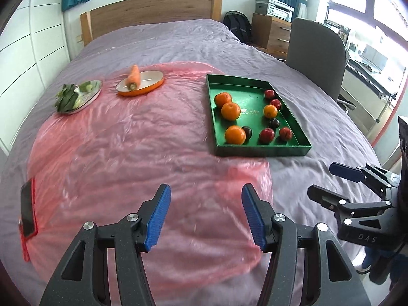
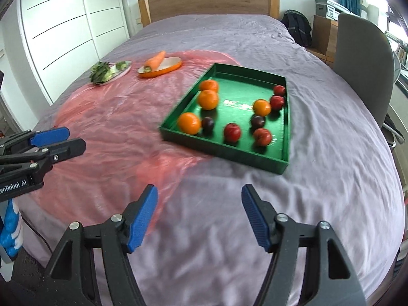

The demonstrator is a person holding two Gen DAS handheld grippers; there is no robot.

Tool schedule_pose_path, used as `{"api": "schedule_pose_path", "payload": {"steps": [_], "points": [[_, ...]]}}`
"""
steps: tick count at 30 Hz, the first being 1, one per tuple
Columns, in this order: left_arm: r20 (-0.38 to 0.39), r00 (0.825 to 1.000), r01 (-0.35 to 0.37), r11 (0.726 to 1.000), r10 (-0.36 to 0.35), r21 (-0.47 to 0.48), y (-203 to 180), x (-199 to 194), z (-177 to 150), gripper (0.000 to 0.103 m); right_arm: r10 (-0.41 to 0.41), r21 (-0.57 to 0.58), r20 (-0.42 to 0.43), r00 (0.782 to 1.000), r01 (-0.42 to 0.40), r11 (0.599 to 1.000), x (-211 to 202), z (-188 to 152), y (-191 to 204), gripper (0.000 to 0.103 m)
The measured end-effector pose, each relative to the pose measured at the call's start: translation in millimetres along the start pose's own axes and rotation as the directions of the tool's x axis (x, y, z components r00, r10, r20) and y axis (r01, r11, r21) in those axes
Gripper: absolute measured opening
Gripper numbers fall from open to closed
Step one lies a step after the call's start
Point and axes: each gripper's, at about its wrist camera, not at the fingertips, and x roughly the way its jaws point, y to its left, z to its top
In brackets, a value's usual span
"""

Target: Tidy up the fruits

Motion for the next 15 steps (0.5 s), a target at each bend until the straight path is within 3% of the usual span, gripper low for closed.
{"api": "schedule_pose_path", "payload": {"steps": [7,10,15], "points": [[0.04,0.998,-0.05,0.999,0.05,-0.014,19,-32,-20,0.053,-0.004,-0.024,0.044,0.999,0.005,1.0,-10,-17,46,0.103],[0.062,0.995,-0.08,0.996,0.081,-0.027,28,-42,-26,0.061,-0.003,-0.034,0.061,0.998,0.005,0.999,-13,-20,63,0.103],[0.081,0.992,-0.098,0.994,0.1,-0.039,42,-52,-35,0.063,-0.012,-0.04,0.086,0.996,0.015,0.999,-20,-26,84,0.103]]}}
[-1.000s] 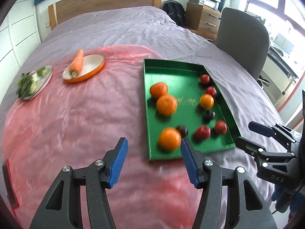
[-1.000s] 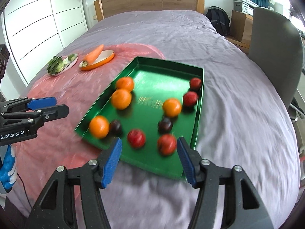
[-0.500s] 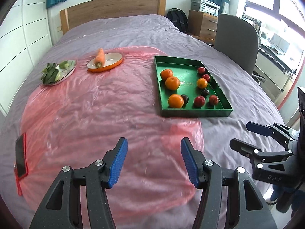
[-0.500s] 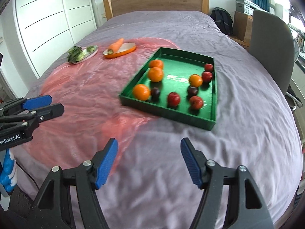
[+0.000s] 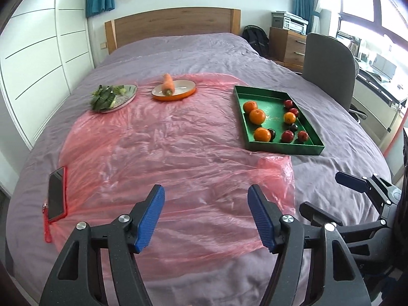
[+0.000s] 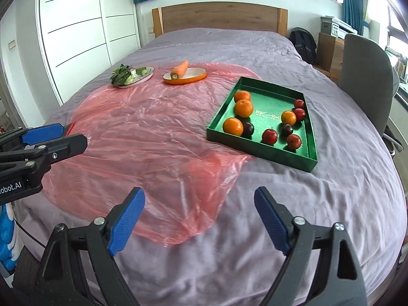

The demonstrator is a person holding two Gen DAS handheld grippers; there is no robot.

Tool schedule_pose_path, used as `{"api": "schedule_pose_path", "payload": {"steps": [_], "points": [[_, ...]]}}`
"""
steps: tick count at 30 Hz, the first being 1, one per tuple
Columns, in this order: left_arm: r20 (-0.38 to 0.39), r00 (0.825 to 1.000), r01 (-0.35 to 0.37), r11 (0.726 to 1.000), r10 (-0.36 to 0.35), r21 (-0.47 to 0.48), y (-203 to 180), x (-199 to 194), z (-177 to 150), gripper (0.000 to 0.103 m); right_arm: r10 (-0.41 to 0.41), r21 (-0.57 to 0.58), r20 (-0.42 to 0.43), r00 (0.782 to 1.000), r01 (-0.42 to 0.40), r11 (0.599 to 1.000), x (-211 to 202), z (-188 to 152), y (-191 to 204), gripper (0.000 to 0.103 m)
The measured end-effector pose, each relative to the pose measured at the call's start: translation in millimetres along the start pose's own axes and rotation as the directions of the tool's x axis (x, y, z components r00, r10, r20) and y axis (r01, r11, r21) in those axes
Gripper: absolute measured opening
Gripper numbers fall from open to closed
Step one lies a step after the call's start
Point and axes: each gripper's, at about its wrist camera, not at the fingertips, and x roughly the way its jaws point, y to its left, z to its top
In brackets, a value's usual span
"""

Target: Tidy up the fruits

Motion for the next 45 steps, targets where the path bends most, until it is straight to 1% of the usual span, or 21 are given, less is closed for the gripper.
{"api": "schedule_pose_path", "payload": {"steps": [5,6,7,9,14,17,18,19,27,31,34,35,37,41,45], "points": [[0.005,1.0,-0.011,1.0,0.011,-0.013,7,-6,-10,0.064,-0.012,-0.01,0.009,1.0,0.012,1.0,-5,-5,13,0.103],[0.006,1.0,-0.017,1.0,0.017,-0.016,8,-7,-11,0.066,-0.016,-0.013,0.013,1.0,0.016,1.0,-6,-5,15,0.103],[0.014,1.0,-0.017,1.0,0.018,-0.018,10,-9,-12,0.075,-0.017,-0.015,0.015,1.0,0.017,1.0,-7,-6,16,0.103],[0.034,0.999,-0.026,0.999,0.027,-0.025,13,-14,-14,0.082,-0.021,-0.02,0.02,1.0,0.021,1.0,-9,-6,19,0.103],[0.057,0.998,-0.039,0.999,0.041,-0.035,19,-22,-15,0.083,-0.027,-0.029,0.024,0.999,0.027,0.999,-12,-9,24,0.103],[0.058,0.997,-0.041,0.998,0.043,-0.039,21,-24,-16,0.088,-0.028,-0.029,0.026,0.999,0.028,0.999,-13,-9,24,0.103],[0.057,0.997,-0.043,0.998,0.045,-0.039,22,-25,-17,0.093,-0.027,-0.029,0.025,0.999,0.028,0.999,-13,-10,24,0.103],[0.055,0.997,-0.049,0.998,0.051,-0.039,22,-24,-17,0.102,-0.028,-0.029,0.025,0.999,0.029,0.999,-14,-10,25,0.103],[0.068,0.996,-0.051,0.997,0.055,-0.051,24,-29,-20,0.102,-0.058,-0.042,0.042,0.997,0.06,0.997,-21,-15,30,0.103],[0.086,0.993,-0.073,0.995,0.078,-0.066,25,-35,-22,0.102,-0.094,-0.044,0.082,0.992,0.098,0.994,-26,-15,31,0.103],[0.08,0.992,-0.088,0.993,0.094,-0.077,27,-35,-23,0.102,-0.118,-0.031,0.119,0.986,0.122,0.992,-31,-16,31,0.103],[0.078,0.992,-0.092,0.992,0.098,-0.081,29,-34,-24,0.102,-0.123,-0.023,0.126,0.984,0.127,0.992,-32,-15,30,0.103],[0.068,0.992,-0.102,0.99,0.108,-0.094,31,-32,-26,0.102,-0.107,-0.008,0.137,0.985,0.109,0.994,-32,-16,28,0.103],[0.04,0.995,-0.091,0.989,0.096,-0.112,36,-23,-32,0.102,-0.111,0.018,0.125,0.986,0.11,0.994,-28,-20,25,0.103],[0.017,0.995,-0.096,0.989,0.098,-0.109,37,-15,-38,0.102,-0.096,0.044,0.084,0.992,0.092,0.995,-19,-25,24,0.103]]}}
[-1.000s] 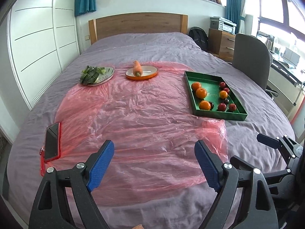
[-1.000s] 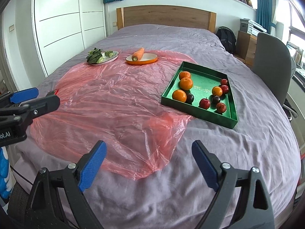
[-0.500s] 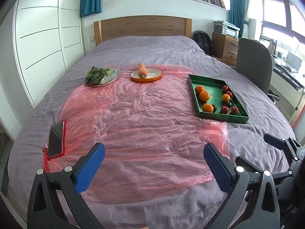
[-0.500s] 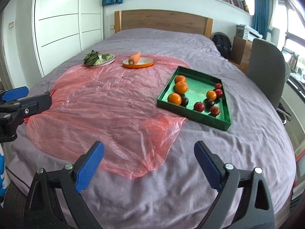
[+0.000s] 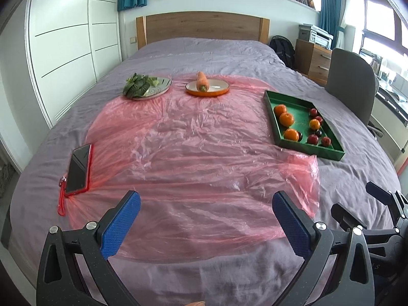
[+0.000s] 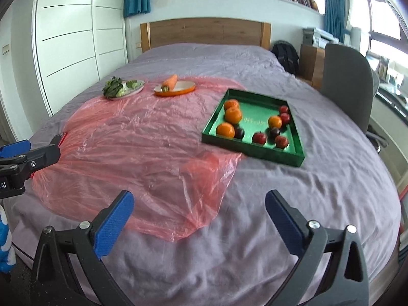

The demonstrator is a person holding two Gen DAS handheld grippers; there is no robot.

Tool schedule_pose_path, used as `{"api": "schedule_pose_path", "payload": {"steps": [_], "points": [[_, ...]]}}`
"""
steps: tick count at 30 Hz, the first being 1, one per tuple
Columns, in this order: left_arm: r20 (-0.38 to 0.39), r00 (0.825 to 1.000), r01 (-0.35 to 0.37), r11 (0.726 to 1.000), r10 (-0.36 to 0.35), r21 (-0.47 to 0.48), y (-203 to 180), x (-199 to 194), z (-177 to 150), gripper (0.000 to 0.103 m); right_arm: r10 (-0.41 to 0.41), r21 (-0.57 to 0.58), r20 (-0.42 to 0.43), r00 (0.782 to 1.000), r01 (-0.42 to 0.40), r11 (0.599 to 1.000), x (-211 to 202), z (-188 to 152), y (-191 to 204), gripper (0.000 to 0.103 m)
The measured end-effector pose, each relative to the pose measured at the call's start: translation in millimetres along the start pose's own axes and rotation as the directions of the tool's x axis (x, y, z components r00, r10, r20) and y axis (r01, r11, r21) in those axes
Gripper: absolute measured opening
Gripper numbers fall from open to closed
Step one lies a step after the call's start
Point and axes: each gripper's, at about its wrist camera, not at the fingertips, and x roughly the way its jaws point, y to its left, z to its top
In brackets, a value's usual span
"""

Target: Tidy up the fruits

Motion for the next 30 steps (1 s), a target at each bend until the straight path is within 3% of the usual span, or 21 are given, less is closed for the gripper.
{"api": "schedule_pose_path", "payload": {"steps": [17,30], "points": [[-0.049,0.999,-0.019,1.0,0.019,0.001,5,26,-16,0.102,0.033,-0.001,-0.096,0.995,-0.033,0.999,29,-17,8,0.103],[-0.052,0.999,-0.005,1.0,0.006,0.01,3,33,-15,0.102,0.001,0.029,-0.071,0.997,0.001,1.0,27,-10,-8,0.103]]}}
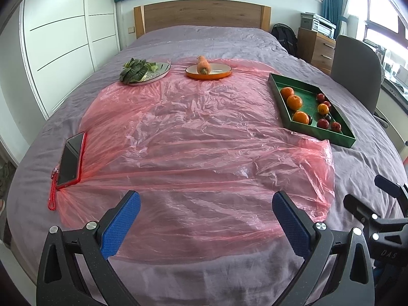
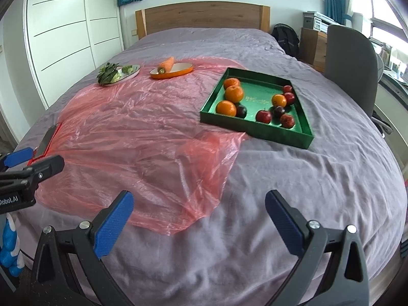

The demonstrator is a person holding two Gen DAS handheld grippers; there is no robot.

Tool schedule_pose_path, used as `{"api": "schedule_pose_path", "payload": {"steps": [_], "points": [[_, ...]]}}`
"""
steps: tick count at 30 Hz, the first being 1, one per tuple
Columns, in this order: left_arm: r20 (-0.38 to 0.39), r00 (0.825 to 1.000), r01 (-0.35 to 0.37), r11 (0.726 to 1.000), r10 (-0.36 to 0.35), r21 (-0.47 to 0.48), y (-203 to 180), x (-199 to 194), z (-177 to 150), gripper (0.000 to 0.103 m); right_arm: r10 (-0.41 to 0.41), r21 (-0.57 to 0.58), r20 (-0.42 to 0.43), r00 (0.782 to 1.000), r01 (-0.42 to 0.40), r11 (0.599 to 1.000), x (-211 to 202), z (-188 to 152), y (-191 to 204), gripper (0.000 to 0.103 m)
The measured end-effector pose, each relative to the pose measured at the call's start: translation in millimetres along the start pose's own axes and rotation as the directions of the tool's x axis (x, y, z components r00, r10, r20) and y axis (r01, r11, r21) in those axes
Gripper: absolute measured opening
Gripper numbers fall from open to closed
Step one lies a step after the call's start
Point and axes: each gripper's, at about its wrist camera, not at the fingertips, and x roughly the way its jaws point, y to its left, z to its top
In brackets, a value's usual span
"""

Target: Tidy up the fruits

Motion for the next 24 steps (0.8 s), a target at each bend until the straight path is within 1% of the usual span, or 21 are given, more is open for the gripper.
{"api": "schedule_pose_path", "payload": {"steps": [4,24], "points": [[0.01,1.0,0.0,1.0,0.0,0.006,-1,-3,3,0.102,-0.008,0.005,0.016,1.0,0.008,1.0,-4,3,-4,0.103],[0.05,0.999,0.0,1.0,0.0,0.007,6,-16,14,0.102,-0.029,0.025,0.039,0.999,0.028,0.999,-15,6,-14,0.103]]}}
